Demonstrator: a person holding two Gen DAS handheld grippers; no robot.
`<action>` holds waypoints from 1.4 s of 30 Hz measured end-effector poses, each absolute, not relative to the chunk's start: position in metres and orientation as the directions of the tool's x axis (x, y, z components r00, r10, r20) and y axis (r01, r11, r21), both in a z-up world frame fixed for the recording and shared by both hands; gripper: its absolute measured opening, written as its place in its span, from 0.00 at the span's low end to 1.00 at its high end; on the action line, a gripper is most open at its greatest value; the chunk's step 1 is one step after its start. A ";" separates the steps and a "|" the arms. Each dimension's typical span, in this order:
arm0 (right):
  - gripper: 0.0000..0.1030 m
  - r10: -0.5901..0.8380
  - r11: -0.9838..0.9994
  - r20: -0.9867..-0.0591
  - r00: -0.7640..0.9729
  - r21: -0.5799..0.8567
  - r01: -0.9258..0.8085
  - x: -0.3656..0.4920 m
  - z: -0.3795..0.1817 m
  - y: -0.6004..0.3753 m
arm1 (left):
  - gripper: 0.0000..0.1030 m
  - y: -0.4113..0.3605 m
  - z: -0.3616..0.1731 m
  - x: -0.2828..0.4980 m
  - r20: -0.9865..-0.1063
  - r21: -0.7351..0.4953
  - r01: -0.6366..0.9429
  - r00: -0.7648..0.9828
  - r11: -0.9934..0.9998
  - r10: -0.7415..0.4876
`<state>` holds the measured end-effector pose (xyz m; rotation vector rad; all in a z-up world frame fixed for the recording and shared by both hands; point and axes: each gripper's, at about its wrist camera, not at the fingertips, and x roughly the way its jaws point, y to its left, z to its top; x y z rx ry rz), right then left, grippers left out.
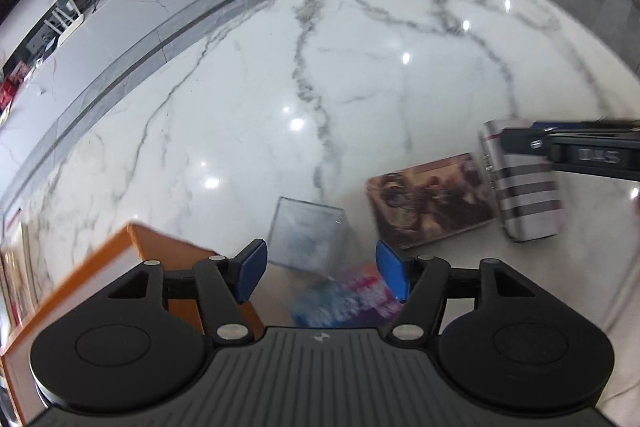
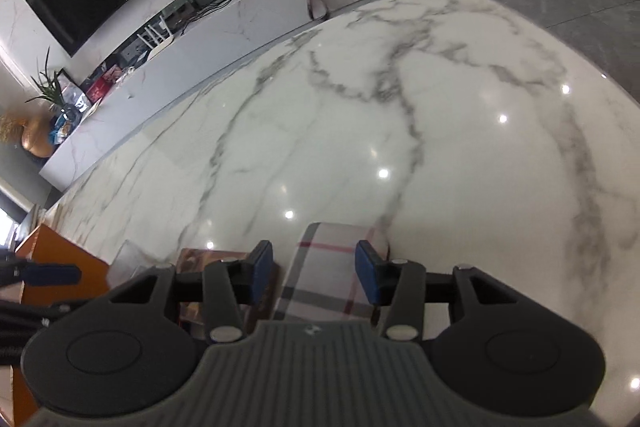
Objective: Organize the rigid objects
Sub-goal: 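Grasp the clear plastic cube box with the left gripper while the right approaches the blue-pink tin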
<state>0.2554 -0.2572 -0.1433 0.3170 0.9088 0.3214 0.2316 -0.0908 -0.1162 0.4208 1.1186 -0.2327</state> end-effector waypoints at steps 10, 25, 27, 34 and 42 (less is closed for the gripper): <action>0.52 0.379 0.922 -0.708 0.597 0.347 -0.173 0.257 -0.141 -0.249 | 0.66 -0.089 -0.144 0.263 -0.946 0.201 0.457 0.321 0.867 0.050; 0.43 0.460 0.886 -0.676 0.576 0.313 -0.342 0.248 -0.135 -0.230 | 0.55 -0.080 -0.125 0.243 -0.929 0.132 0.329 0.370 0.935 0.001; 0.41 0.500 0.858 -0.666 0.554 0.297 -0.418 0.242 -0.133 -0.219 | 0.55 -0.075 -0.115 0.236 -0.925 0.108 0.311 0.380 0.944 -0.019; 0.38 0.636 0.714 -0.628 0.447 0.260 -0.650 0.217 -0.128 -0.190 | 0.55 -0.057 -0.075 0.206 -0.895 0.033 0.227 0.440 0.973 -0.073; 0.38 0.648 0.575 -0.675 0.353 0.130 -0.807 0.192 -0.139 -0.149 | 0.55 -0.034 -0.030 0.176 -0.840 -0.022 0.135 0.534 0.991 -0.091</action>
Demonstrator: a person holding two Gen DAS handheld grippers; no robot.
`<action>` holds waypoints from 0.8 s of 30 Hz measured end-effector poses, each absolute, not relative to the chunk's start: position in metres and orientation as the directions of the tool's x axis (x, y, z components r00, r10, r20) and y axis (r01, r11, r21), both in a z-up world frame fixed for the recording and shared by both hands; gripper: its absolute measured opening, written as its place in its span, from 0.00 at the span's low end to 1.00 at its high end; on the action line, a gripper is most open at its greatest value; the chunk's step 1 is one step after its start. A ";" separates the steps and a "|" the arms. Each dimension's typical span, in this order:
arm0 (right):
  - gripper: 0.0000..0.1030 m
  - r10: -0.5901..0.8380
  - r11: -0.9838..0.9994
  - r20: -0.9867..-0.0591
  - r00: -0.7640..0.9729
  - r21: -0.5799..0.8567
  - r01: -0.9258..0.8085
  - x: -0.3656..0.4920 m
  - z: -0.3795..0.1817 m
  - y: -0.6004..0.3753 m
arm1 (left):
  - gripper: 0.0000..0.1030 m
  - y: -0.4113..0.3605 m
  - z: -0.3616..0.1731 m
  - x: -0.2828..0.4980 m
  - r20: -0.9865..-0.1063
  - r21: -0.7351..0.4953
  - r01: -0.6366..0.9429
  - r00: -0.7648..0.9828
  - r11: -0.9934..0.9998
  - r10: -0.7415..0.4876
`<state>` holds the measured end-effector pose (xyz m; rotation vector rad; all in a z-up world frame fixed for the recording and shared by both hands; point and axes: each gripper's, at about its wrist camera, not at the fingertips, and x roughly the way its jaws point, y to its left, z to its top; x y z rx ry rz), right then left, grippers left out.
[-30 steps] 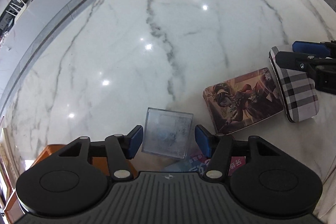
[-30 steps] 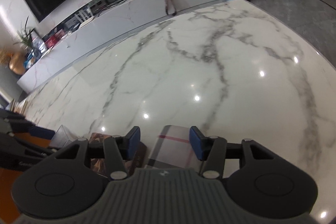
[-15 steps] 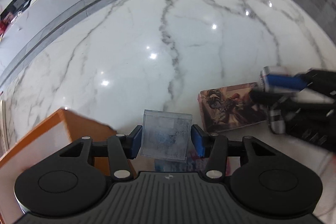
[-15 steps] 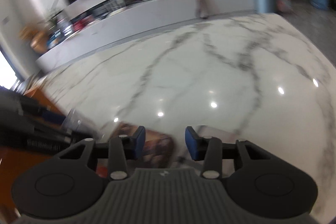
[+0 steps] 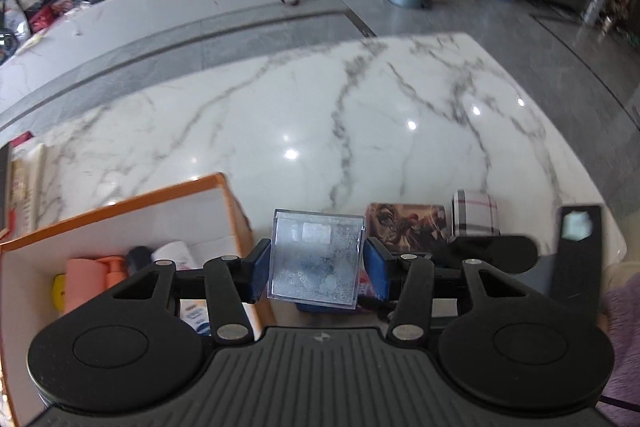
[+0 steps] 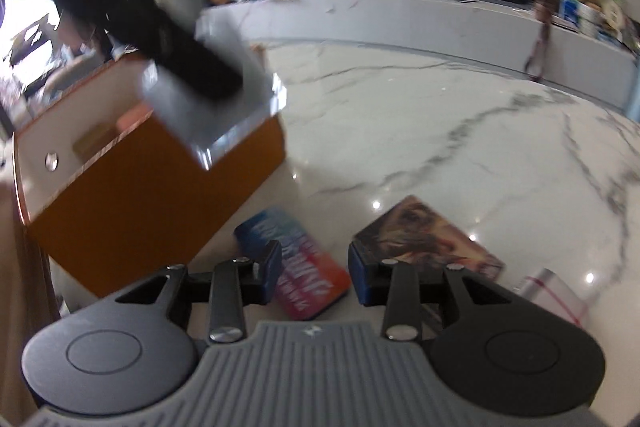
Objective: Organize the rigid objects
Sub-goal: 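Grasp the clear plastic cube box with the left gripper while the right approaches the blue-pink tin, then close the right gripper on the blue-pink tin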
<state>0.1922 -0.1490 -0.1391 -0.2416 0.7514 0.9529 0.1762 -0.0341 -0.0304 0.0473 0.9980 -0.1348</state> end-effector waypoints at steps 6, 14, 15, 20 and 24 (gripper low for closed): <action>0.53 0.640 0.517 -0.691 0.335 0.064 -0.854 0.190 -0.154 -0.128 | 0.55 -0.010 -0.014 0.160 -0.821 -0.017 0.042 0.570 0.999 -0.038; 0.59 0.569 0.530 -0.741 0.357 -0.002 -0.848 0.196 -0.168 -0.121 | 0.55 0.023 -0.023 0.137 -0.842 -0.031 -0.080 0.540 0.996 0.017; 0.58 0.566 0.532 -0.742 0.358 -0.002 -0.846 0.196 -0.168 -0.121 | 0.55 0.027 -0.024 0.134 -0.844 -0.039 -0.092 0.536 0.995 0.016; 0.51 0.543 0.533 -0.755 0.366 -0.027 -0.846 0.190 -0.166 -0.121 | 0.55 0.042 -0.030 0.123 -0.852 -0.047 -0.149 0.522 0.988 0.038; 0.48 0.506 0.570 -0.791 0.344 0.007 -0.822 0.187 -0.161 -0.121 | 0.55 0.049 -0.032 0.116 -0.852 -0.085 -0.174 0.523 0.981 0.019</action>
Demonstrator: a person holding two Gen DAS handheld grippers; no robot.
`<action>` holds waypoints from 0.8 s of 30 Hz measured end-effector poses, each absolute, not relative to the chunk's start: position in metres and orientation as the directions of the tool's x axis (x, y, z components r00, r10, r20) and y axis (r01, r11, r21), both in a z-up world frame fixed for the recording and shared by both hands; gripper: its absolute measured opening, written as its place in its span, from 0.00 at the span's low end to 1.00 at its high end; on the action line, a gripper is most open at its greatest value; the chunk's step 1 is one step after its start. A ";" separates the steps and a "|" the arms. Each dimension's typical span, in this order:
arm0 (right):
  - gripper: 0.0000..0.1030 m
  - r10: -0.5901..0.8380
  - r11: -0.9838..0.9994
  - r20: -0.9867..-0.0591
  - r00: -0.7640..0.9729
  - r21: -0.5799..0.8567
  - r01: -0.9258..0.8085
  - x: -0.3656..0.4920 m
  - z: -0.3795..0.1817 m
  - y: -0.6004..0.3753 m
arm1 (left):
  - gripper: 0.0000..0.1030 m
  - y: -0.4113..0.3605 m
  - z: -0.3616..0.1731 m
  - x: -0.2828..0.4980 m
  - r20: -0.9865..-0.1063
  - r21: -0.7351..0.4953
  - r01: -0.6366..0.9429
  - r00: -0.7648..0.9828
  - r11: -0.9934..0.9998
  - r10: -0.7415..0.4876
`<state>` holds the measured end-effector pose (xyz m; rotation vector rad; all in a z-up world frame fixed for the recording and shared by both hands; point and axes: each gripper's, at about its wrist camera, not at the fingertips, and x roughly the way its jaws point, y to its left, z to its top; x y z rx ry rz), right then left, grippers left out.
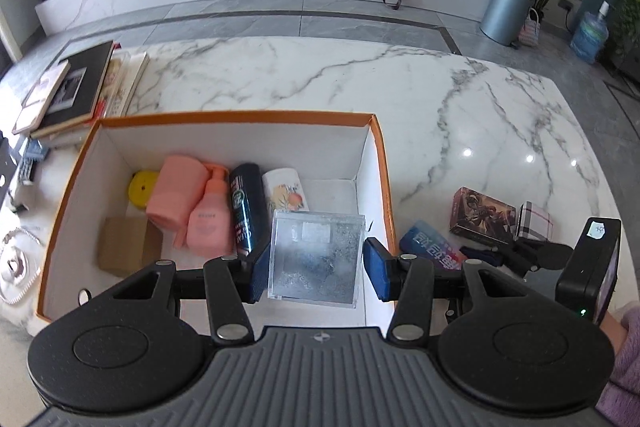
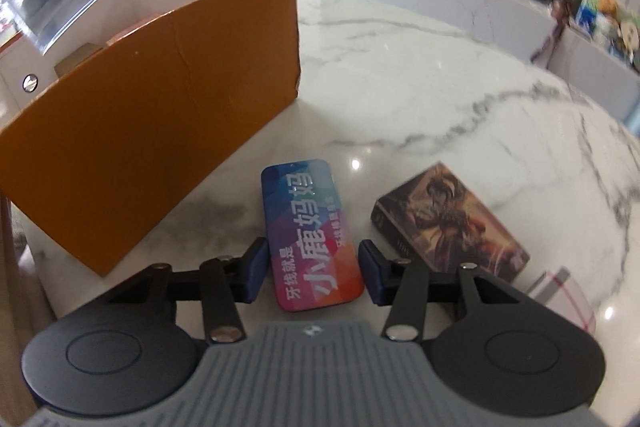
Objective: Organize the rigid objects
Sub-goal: 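Close the right gripper on the blue-pink tin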
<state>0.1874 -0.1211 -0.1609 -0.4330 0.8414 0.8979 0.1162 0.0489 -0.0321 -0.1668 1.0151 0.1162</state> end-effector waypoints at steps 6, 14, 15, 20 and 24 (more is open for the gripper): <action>0.47 0.491 0.659 -0.827 0.274 0.147 -0.738 0.191 -0.156 -0.134 | 0.55 0.049 -0.037 0.108 -0.848 -0.120 -0.169 0.529 0.978 -0.013; 0.46 0.521 0.774 -0.837 0.165 0.381 -0.506 0.204 -0.158 -0.169 | 0.55 0.057 -0.043 0.095 -0.842 -0.170 -0.194 0.538 0.966 -0.040; 0.46 0.528 0.784 -0.835 0.152 0.412 -0.464 0.205 -0.159 -0.174 | 0.55 0.059 -0.043 0.094 -0.840 -0.176 -0.197 0.542 0.965 -0.042; 0.46 0.547 0.815 -0.826 0.136 0.488 -0.313 0.207 -0.164 -0.193 | 0.55 0.064 -0.045 0.086 -0.832 -0.202 -0.209 0.552 0.957 -0.055; 0.46 0.553 0.825 -0.820 0.148 0.513 -0.239 0.202 -0.164 -0.200 | 0.55 0.067 -0.049 0.082 -0.832 -0.213 -0.225 0.551 0.951 -0.056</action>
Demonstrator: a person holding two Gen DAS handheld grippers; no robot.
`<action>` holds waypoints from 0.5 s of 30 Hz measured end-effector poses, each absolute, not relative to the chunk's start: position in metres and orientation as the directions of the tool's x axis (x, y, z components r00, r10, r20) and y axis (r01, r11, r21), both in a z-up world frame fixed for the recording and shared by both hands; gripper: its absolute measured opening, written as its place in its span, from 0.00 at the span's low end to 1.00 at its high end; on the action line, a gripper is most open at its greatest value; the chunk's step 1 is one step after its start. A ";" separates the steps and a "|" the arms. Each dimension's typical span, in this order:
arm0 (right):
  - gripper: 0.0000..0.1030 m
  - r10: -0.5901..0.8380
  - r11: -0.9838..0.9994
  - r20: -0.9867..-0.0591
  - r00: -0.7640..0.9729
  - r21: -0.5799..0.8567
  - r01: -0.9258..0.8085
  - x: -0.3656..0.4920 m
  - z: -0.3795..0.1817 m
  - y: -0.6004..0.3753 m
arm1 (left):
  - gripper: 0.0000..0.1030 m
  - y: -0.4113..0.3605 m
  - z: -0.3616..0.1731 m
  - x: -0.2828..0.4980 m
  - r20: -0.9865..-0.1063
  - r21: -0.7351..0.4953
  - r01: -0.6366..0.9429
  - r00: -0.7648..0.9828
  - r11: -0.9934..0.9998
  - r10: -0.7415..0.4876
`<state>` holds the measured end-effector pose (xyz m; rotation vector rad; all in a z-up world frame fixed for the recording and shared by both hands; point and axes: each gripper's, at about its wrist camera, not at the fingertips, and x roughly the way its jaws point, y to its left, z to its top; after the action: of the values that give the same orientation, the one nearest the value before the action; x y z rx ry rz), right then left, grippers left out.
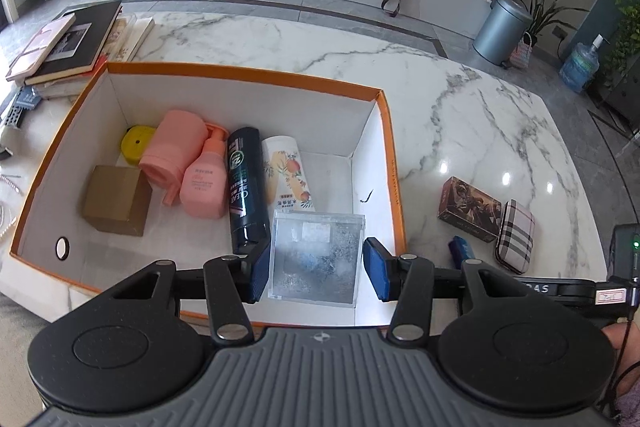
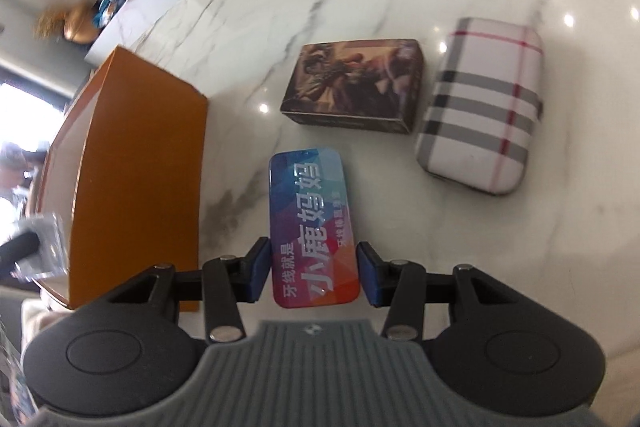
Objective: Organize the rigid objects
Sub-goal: 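Close the right gripper on the blue-pink tin, then carry the tin over the box with the right gripper while the left holds the cube above it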
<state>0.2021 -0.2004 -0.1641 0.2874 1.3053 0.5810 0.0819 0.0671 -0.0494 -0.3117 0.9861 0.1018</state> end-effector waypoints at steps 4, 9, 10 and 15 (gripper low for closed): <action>0.46 0.561 0.827 -0.814 0.148 0.542 -0.151 0.199 -0.163 -0.210 | 0.55 0.072 -0.051 0.079 -0.830 -0.224 -0.236 0.554 0.945 -0.058; 0.46 0.587 0.809 -0.795 0.151 0.581 -0.087 0.196 -0.157 -0.215 | 0.55 0.085 -0.054 0.077 -0.817 -0.270 -0.260 0.571 0.927 -0.078; 0.46 0.591 0.806 -0.792 0.154 0.586 -0.080 0.196 -0.155 -0.216 | 0.55 0.088 -0.057 0.077 -0.816 -0.284 -0.266 0.572 0.921 -0.086; 0.45 0.651 0.755 -0.738 0.175 0.655 -0.046 0.191 -0.141 -0.216 | 0.55 0.105 -0.073 0.073 -0.815 -0.332 -0.319 0.570 0.888 -0.101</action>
<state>0.1907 -0.2164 -0.1412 0.5615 1.3142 0.5319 0.0728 0.1050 -0.0728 -0.4797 0.9652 0.1338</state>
